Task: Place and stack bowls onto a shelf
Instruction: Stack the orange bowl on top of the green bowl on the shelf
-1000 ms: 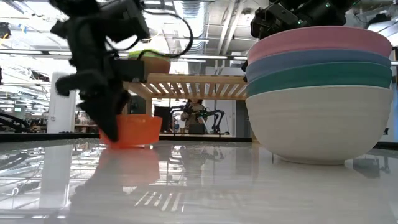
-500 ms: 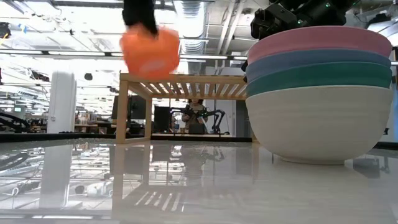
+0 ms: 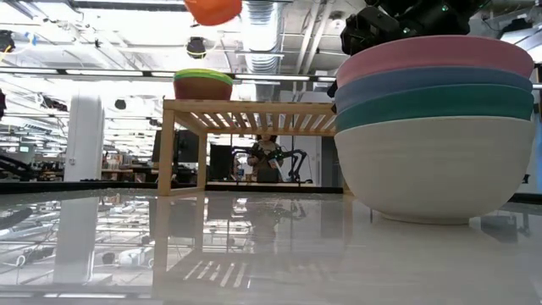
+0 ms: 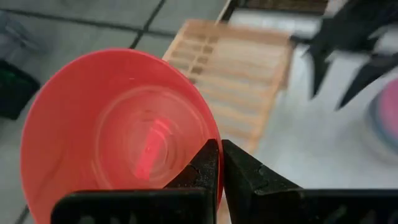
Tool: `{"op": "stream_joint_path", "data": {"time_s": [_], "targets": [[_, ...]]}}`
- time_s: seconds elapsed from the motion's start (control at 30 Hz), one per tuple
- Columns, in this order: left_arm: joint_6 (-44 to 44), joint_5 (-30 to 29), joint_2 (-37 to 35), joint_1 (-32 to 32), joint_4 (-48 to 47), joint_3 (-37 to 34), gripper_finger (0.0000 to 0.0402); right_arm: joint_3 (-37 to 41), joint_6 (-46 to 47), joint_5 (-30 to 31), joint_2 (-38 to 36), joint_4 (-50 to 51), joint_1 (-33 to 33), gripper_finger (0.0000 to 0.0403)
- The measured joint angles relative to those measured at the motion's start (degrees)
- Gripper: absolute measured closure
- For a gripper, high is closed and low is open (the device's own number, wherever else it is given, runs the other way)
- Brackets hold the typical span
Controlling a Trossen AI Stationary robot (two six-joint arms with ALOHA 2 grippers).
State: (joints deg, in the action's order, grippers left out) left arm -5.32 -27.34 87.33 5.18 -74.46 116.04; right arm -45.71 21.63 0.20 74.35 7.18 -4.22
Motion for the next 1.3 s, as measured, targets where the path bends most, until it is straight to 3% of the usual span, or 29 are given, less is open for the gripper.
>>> {"op": "stream_joint_path", "data": {"time_s": [0.17, 0.37, 0.57, 1.1, 1.3], "targets": [[11.77, 8.38, 1.05, 8.73, -2.62, -2.77, 0.0402, 0.0, -0.03, -0.02, 0.0, 0.04, -0.05, 0.0168], [21.07, 12.21, 0.96, 12.19, -1.17, -8.69, 0.0401, 0.0, -0.03, 0.0, 0.0, 0.13, -0.05, 0.0168], [21.62, 14.95, 0.96, 12.36, -1.33, -14.11, 0.0401, 0.0, -0.05, 0.05, 0.0, 0.28, -0.05, 0.0168], [22.6, 18.42, 0.76, 14.35, -0.95, -16.84, 0.0401, 0.0, -0.71, 1.25, 0.0, 0.84, -0.05, 0.0168], [22.18, 17.19, 0.81, 14.26, 0.65, -18.0, 0.0401, 0.0, -0.68, 1.25, 0.0, 1.4, -0.03, 0.0168]]}}
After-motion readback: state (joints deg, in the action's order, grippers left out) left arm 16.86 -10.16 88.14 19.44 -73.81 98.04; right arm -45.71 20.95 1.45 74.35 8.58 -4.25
